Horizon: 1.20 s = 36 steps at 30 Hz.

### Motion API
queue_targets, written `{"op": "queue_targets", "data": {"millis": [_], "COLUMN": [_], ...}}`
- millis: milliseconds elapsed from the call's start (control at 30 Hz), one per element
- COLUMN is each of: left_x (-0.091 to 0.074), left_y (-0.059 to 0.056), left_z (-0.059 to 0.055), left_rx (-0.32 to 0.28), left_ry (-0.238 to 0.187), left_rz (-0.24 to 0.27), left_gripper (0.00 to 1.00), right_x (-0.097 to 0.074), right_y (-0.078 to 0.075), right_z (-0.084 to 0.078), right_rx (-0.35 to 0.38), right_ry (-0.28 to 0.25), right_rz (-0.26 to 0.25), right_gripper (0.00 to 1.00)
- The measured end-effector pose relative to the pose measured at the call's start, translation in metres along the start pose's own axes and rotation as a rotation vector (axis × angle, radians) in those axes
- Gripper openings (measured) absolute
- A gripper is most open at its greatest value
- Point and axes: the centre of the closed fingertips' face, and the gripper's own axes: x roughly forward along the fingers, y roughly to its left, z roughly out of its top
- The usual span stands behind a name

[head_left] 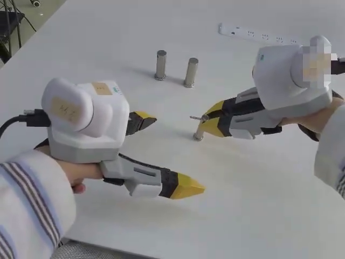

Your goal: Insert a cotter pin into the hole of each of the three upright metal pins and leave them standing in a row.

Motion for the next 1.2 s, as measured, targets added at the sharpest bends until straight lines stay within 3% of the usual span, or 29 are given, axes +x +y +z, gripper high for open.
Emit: {"op": "queue_targets", "data": {"millis": [400, 667, 1200], "left_x": [0.0001, -0.0003, -0.0027], "left_y": [-0.0005, -0.0052, -0.0069], "left_z": [-0.0026, -0.0072, -0.0022], "left_rx": [-0.012, -0.009, -0.012], "left_ry": [0.013, 0.03, 0.018], "left_rz": [-0.003, -0.01, -0.01], "left_gripper": [0.95, 0.95, 0.94], "right_x": [0.0007, 0.0016, 0.0008], "right_y": [0.0019, 0.0, 0.0012], "right_z": [0.0007, 0.0007, 0.0009], "right_rx": [-0.036, -0.014, 0.033], "right_ry": [0.011, 0.009, 0.008], "right_rz": [0.015, 0.017, -0.035], "right_gripper": [0.04, 0.05, 0.05]}}
